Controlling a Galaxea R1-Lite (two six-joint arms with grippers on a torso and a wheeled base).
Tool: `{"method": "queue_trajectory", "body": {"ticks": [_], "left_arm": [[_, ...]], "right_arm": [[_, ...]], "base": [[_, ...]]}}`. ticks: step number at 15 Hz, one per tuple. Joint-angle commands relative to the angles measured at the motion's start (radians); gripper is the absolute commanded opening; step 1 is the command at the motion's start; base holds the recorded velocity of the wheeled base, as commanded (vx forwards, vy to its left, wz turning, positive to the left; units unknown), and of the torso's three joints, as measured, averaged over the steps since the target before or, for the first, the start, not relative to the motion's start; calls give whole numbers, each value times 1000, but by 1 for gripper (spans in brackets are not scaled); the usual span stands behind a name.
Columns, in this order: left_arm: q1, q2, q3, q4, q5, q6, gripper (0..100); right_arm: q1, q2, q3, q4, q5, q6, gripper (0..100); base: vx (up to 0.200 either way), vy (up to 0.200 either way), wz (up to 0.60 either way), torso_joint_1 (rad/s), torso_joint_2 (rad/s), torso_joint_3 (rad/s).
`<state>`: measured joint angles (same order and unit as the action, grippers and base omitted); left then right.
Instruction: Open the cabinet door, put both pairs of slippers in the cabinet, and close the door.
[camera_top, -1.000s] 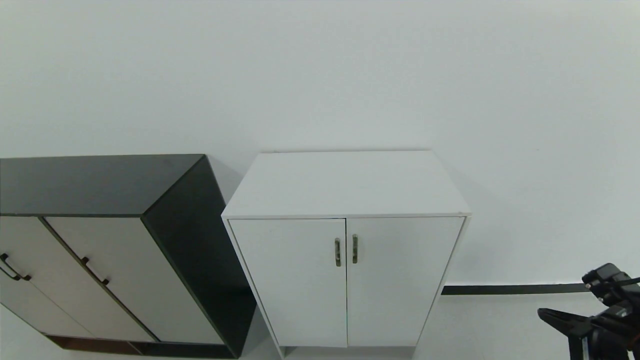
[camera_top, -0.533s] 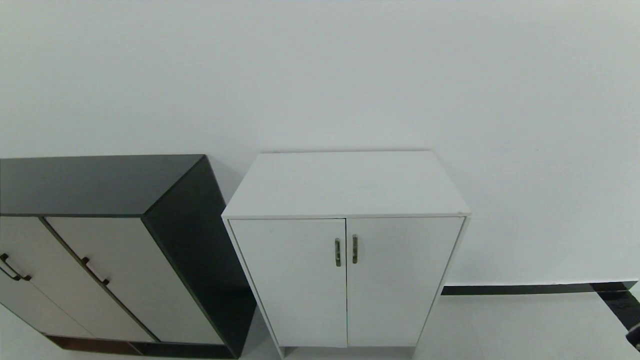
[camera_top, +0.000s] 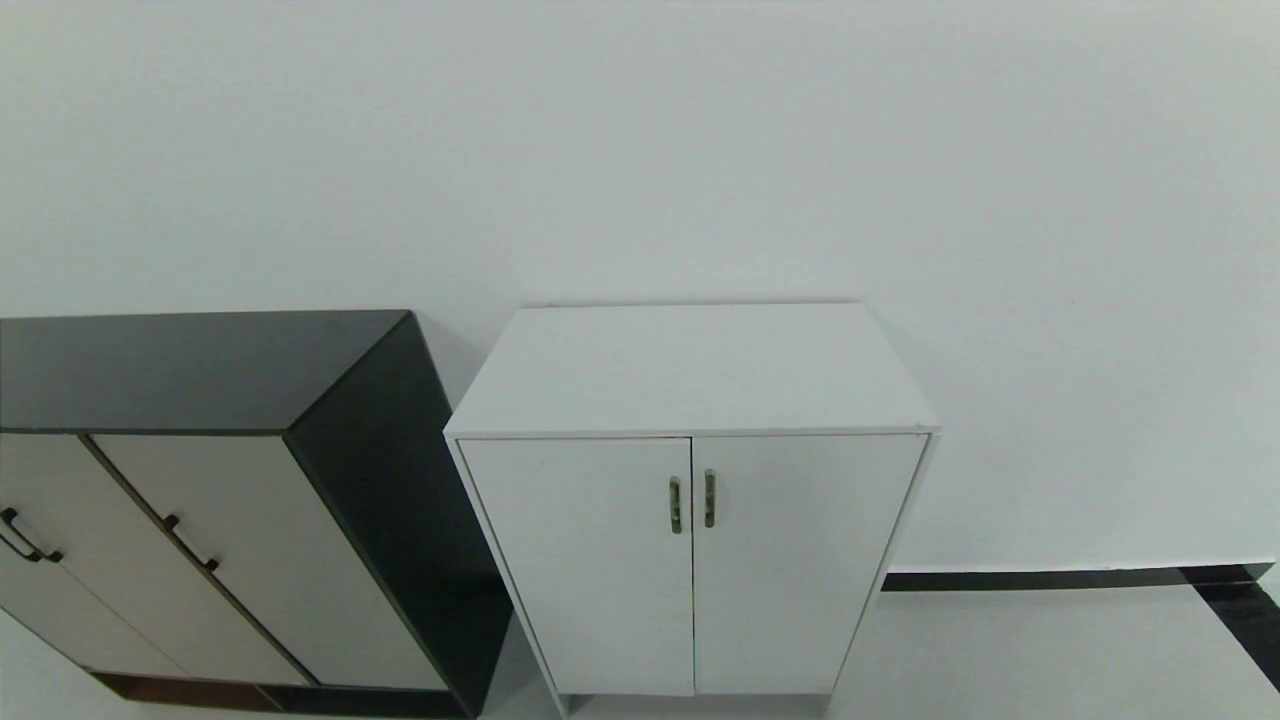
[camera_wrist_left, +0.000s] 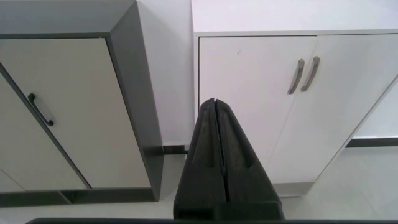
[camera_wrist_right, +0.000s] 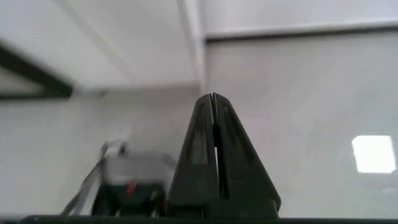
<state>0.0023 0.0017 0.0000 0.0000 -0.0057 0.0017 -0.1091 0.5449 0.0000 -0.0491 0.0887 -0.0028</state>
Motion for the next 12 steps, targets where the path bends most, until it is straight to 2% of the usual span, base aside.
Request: {"method": "queue_trajectory", "body": {"ticks": [1, 3, 4, 5, 7, 10, 12], "left_arm": [[1, 0, 0, 0, 0, 0, 0], [1, 0, 0, 0, 0, 0, 0], [1, 0, 0, 0, 0, 0, 0], [1, 0, 0, 0, 0, 0, 0], [1, 0, 0, 0, 0, 0, 0], [1, 0, 0, 0, 0, 0, 0], [1, 0, 0, 0, 0, 0, 0]], "right_arm": [[-4, -114, 0, 9, -21, 1, 0], [-7, -154, -2, 9, -35, 0, 0], [-15, -209, 0, 5, -90, -34, 0], [-17, -243, 0, 8, -101, -79, 0], [0, -280, 0, 32, -90, -82, 0], [180, -318, 0, 51, -75, -31, 0], [204, -313, 0, 51, -75, -33, 0]], "base": [[0, 0, 0, 0, 0, 0], [0, 0, 0, 0, 0, 0], [0, 0, 0, 0, 0, 0], [0, 0, 0, 0, 0, 0], [0, 0, 0, 0, 0, 0], [0, 0, 0, 0, 0, 0], [0, 0, 0, 0, 0, 0]]}}
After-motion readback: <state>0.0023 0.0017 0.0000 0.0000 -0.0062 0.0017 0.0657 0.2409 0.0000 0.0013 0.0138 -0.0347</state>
